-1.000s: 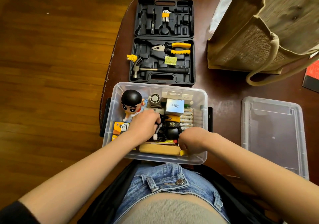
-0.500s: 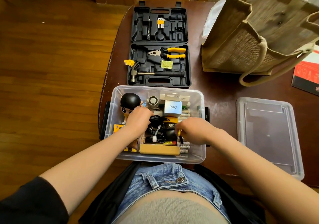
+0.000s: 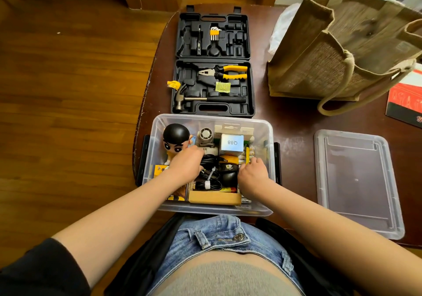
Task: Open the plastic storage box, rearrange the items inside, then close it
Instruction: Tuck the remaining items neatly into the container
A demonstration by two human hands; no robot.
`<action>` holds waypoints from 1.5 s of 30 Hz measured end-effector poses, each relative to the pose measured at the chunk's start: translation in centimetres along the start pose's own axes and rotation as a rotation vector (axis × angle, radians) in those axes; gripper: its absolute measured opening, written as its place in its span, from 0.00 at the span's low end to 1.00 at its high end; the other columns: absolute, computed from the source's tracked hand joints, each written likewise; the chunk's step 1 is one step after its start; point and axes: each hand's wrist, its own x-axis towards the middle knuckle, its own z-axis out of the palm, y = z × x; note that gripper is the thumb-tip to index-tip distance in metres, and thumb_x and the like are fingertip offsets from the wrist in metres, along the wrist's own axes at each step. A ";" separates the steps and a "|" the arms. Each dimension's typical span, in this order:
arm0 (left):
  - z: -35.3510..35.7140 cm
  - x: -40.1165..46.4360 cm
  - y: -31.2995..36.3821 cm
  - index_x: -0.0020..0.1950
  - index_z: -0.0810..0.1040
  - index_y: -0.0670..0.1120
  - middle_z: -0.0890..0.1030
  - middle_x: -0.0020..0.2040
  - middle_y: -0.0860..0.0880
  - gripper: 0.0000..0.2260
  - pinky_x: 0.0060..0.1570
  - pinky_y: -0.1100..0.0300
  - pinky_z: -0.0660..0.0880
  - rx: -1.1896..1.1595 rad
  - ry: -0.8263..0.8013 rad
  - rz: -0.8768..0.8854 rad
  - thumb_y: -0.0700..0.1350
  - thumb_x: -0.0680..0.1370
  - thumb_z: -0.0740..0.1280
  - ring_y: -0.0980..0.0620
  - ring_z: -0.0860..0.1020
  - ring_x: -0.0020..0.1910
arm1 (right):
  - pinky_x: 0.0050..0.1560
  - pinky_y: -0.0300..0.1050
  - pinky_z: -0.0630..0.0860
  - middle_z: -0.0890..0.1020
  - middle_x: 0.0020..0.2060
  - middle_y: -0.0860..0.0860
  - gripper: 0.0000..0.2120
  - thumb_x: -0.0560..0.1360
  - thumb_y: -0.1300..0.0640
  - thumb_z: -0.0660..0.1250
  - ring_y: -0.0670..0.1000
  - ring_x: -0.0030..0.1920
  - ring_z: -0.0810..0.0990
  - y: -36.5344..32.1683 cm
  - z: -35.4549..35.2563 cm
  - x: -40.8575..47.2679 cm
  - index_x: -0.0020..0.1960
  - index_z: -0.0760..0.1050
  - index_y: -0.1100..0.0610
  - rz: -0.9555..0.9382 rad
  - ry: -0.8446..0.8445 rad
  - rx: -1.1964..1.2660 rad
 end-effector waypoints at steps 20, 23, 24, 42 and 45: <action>0.1 -0.4 0.1 0.70 0.69 0.45 0.71 0.65 0.45 0.21 0.56 0.47 0.76 0.034 0.010 0.025 0.44 0.78 0.66 0.44 0.73 0.62 | 0.43 0.42 0.69 0.76 0.57 0.56 0.18 0.77 0.62 0.59 0.54 0.55 0.76 -0.4 0.6 1.7 0.66 0.64 0.64 0.183 0.110 0.288; 0.0 -0.5 0.1 0.70 0.69 0.45 0.71 0.65 0.46 0.20 0.55 0.48 0.76 0.034 0.023 0.025 0.44 0.78 0.65 0.45 0.73 0.62 | 0.48 0.42 0.71 0.72 0.60 0.59 0.20 0.78 0.59 0.59 0.55 0.58 0.72 -0.7 0.6 1.7 0.67 0.62 0.65 0.203 0.111 0.233; 0.0 -0.6 0.1 0.70 0.69 0.45 0.72 0.65 0.46 0.20 0.54 0.49 0.77 0.037 0.030 0.025 0.44 0.78 0.65 0.45 0.73 0.62 | 0.49 0.42 0.71 0.70 0.61 0.59 0.20 0.78 0.58 0.58 0.55 0.59 0.71 -0.8 0.6 1.7 0.68 0.63 0.65 0.204 0.102 0.205; -0.1 -1.3 -0.4 0.69 0.71 0.50 0.73 0.65 0.48 0.20 0.54 0.52 0.76 -0.036 0.116 0.031 0.43 0.78 0.66 0.46 0.75 0.61 | 0.43 0.45 0.71 0.77 0.51 0.57 0.10 0.76 0.63 0.61 0.57 0.53 0.75 0.1 -0.4 0.7 0.55 0.75 0.60 0.128 0.113 0.357; -0.3 -1.5 -0.7 0.67 0.73 0.50 0.73 0.66 0.49 0.18 0.55 0.53 0.74 -0.076 0.151 0.018 0.43 0.77 0.67 0.47 0.75 0.61 | 0.36 0.45 0.73 0.77 0.36 0.56 0.08 0.74 0.64 0.59 0.58 0.39 0.76 0.2 -1.0 0.6 0.42 0.77 0.61 -0.033 0.097 0.577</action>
